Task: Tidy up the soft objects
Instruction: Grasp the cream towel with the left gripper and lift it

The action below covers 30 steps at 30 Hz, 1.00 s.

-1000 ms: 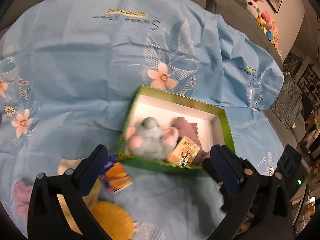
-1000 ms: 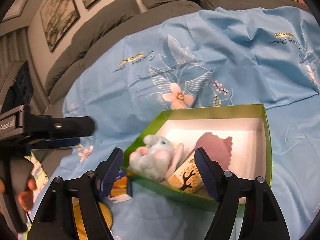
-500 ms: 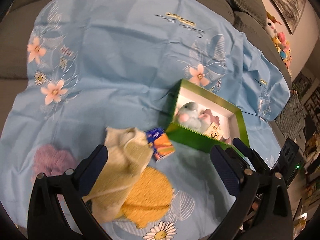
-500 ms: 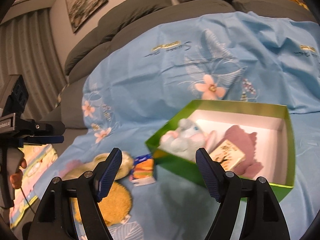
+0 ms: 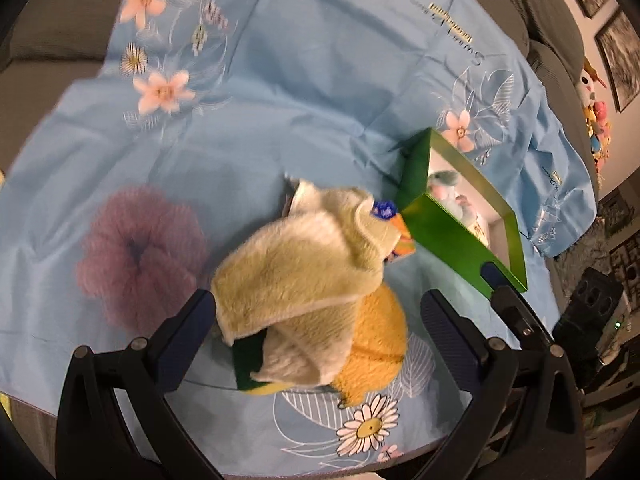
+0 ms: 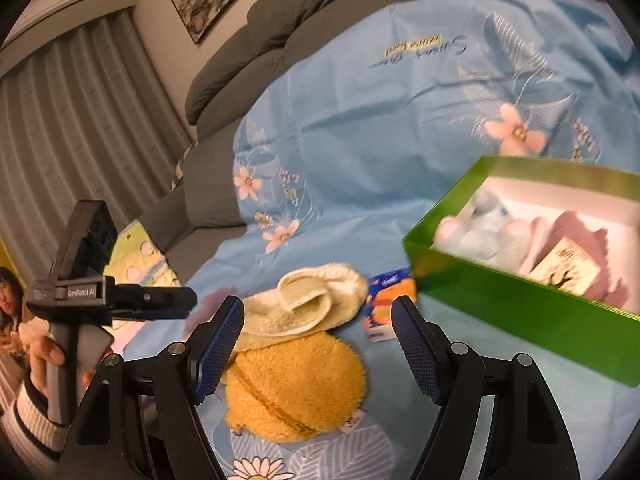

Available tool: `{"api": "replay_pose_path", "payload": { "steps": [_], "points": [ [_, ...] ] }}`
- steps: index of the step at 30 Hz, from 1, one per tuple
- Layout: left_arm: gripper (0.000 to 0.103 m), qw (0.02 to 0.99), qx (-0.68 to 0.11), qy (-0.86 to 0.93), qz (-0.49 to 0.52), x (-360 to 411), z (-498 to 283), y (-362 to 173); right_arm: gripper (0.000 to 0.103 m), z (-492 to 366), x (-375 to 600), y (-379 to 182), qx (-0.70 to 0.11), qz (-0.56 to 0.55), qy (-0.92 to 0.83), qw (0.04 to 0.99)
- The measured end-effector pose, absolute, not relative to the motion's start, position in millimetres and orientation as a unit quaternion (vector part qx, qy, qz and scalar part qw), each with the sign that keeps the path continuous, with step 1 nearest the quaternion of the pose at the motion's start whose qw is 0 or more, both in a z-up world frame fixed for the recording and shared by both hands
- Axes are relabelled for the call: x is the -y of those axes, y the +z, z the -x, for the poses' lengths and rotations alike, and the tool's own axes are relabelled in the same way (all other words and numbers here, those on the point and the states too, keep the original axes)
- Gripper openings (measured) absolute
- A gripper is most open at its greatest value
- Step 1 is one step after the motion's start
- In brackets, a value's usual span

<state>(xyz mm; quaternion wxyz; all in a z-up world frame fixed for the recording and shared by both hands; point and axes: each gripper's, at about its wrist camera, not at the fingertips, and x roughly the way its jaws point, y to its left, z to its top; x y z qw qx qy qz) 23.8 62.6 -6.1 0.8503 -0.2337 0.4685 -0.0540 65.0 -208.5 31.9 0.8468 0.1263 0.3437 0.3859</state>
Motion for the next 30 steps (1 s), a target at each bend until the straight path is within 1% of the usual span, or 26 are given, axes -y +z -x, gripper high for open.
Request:
{"api": "replay_pose_path", "payload": {
  "steps": [6, 11, 15, 18, 19, 20, 21, 22, 24, 25, 27, 28, 29, 30],
  "points": [
    [0.101, 0.831, -0.482, -0.075, 0.269, -65.0, -32.1, -24.6, 0.078, -75.3, 185.1, 11.3, -0.384, -0.127, 0.389, 0.828],
    [0.099, 0.835, -0.48, -0.093, 0.251, -58.8, -35.1, -28.6, 0.078, -94.3, 181.9, -8.2, -0.418, -0.204, 0.367, 0.806],
    [0.088, 0.84, -0.483, -0.098, 0.228, -56.2, -39.5, -31.9, 0.078, -101.5, 171.0, -13.1, -0.425, -0.222, 0.364, 0.798],
    [0.085, 0.843, -0.486, -0.099, 0.209, -52.9, -43.7, -34.6, 0.077, -105.3, 156.9, -17.1, -0.435, -0.223, 0.371, 0.789],
    [0.082, 0.845, -0.485, -0.098, 0.202, -52.1, -44.1, -34.7, 0.077, -106.8, 150.6, -19.1, -0.44, -0.219, 0.374, 0.787],
    [0.072, 0.847, -0.483, -0.096, 0.199, -52.0, -44.7, -34.6, 0.077, -107.9, 144.5, -21.2, -0.444, -0.213, 0.373, 0.787],
    [0.067, 0.85, -0.481, -0.093, 0.194, -52.5, -45.1, -34.5, 0.074, -108.5, 141.2, -22.8, -0.446, -0.21, 0.373, 0.786],
    [0.065, 0.851, -0.48, -0.09, 0.192, -53.5, -45.1, -34.8, 0.069, -110.7, 136.5, -25.9, -0.45, -0.211, 0.379, 0.78],
    [0.056, 0.852, -0.478, -0.089, 0.195, -57.6, -44.5, -36.2, 0.047, -115.1, 131.6, -31.9, -0.461, -0.219, 0.389, 0.767],
    [0.054, 0.853, -0.477, -0.086, 0.195, -59.5, -44.0, -36.8, 0.041, -116.7, 129.6, -34.8, -0.466, -0.218, 0.387, 0.766],
    [0.049, 0.854, -0.471, -0.085, 0.202, -64.5, -42.0, -37.1, 0.023, -117.9, 128.8, -36.5, -0.466, -0.212, 0.383, 0.769],
    [0.046, 0.856, -0.467, -0.086, 0.206, -65.2, -40.7, -36.0, 0.019, -118.0, 129.7, -35.3, -0.463, -0.214, 0.384, 0.77],
    [0.04, 0.859, -0.461, -0.086, 0.207, -66.2, -39.4, -34.5, 0.015, -117.2, 130.5, -32.5, -0.457, -0.215, 0.386, 0.772],
    [0.036, 0.862, -0.456, -0.085, 0.204, -65.3, -38.6, -32.1, 0.014, -115.9, 131.2, -29.1, -0.451, -0.212, 0.388, 0.775]
  ]
}}
